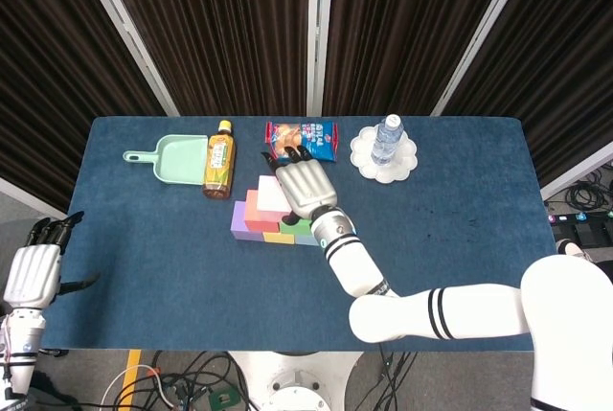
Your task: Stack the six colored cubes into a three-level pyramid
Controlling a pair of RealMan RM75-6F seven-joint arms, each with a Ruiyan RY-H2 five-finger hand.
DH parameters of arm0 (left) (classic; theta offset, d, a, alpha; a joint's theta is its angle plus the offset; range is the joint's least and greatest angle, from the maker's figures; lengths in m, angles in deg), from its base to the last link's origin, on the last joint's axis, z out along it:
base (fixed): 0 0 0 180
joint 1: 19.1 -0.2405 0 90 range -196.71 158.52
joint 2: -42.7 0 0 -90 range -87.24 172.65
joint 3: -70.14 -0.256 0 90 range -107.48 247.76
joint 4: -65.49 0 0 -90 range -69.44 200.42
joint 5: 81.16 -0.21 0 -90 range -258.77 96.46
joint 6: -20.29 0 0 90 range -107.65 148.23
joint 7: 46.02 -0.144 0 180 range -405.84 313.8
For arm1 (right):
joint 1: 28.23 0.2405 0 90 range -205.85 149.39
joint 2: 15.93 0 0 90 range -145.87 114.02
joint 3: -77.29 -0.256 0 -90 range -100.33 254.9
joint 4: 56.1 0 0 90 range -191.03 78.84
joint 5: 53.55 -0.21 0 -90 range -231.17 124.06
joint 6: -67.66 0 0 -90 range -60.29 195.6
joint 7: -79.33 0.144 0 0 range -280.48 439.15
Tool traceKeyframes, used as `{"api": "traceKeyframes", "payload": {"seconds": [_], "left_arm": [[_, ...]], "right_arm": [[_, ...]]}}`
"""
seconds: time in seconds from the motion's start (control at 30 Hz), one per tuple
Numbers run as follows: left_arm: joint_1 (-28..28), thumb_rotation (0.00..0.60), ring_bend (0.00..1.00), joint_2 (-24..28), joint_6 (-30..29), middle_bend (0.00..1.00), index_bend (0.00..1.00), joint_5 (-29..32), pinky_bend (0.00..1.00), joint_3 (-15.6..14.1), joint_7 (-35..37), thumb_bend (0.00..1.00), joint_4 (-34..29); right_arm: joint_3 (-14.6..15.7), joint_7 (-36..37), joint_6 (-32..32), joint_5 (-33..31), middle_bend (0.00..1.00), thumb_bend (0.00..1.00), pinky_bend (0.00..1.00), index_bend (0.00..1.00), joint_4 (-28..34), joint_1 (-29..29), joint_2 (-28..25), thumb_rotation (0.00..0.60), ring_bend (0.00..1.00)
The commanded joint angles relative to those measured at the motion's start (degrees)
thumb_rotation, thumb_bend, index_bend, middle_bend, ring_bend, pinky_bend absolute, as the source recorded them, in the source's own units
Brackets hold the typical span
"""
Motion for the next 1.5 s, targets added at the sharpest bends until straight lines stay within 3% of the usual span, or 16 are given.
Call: {"api": "traceKeyframes", "payload": {"seconds": [0.03,0.27,0.6,0.9,1.1,1.2,1.3,1.5], "left_arm": [[0.0,0.600,0.16,-0.1,0.0,0.17,0.11,0.0,0.10,0.0,0.1,0.07,0.2],[0.0,0.600,0.16,-0.2,0.2,0.17,0.11,0.1,0.10,0.1,0.3,0.07,0.4],[-0.1,0.600,0.16,-0.5,-0.3,0.15,0.11,0.1,0.10,0.3,0.4,0.07,0.7],[0.1,0.600,0.16,-0.1,-0.1,0.15,0.11,0.1,0.10,0.4,0.2,0.07,0.4],[0.1,0.600,0.16,0.6,-0.6,0.15,0.11,1.1,0.10,1.5,0.9,0.07,0.8],[0.1,0.600,0.16,0.4,-1.4,0.15,0.11,1.6,0.10,2.4,1.7,0.07,1.7],[0.1,0.600,0.16,0.3,-1.2,0.15,0.11,2.2,0.10,2.7,2.5,0.07,2.4],[-0.5,0.600,0.16,-0.6,-1.5,0.16,0.13,3.0,0.10,2.8,2.6,0.06,3.2]], "right_arm": [[0.0,-0.4,0.3,-0.5,0.39,0.09,0.00,0.00,-0.3,0.1,0.2,0.600,0.01],[-0.2,-1.1,0.2,-0.7,0.38,0.09,0.00,0.00,-0.6,0.2,0.6,0.600,0.01],[-0.3,-1.5,0.8,-1.2,0.14,0.08,0.00,0.00,0.3,-0.1,0.1,0.600,0.00],[-1.7,1.5,-0.1,2.6,0.05,0.08,0.00,0.00,4.9,-2.7,-3.6,0.600,0.00],[-1.2,10.0,-5.1,15.0,0.05,0.08,0.00,0.00,14.4,-12.8,-13.1,0.600,0.00],[1.4,16.0,-7.6,24.9,0.09,0.09,0.00,0.00,17.6,-20.5,-18.1,0.600,0.00],[6.4,22.7,-10.0,37.4,0.11,0.10,0.00,0.00,17.7,-29.3,-22.3,0.600,0.00],[17.8,39.7,-14.5,59.8,0.10,0.11,0.00,0.00,8.5,-45.4,-26.1,0.600,0.00]]}}
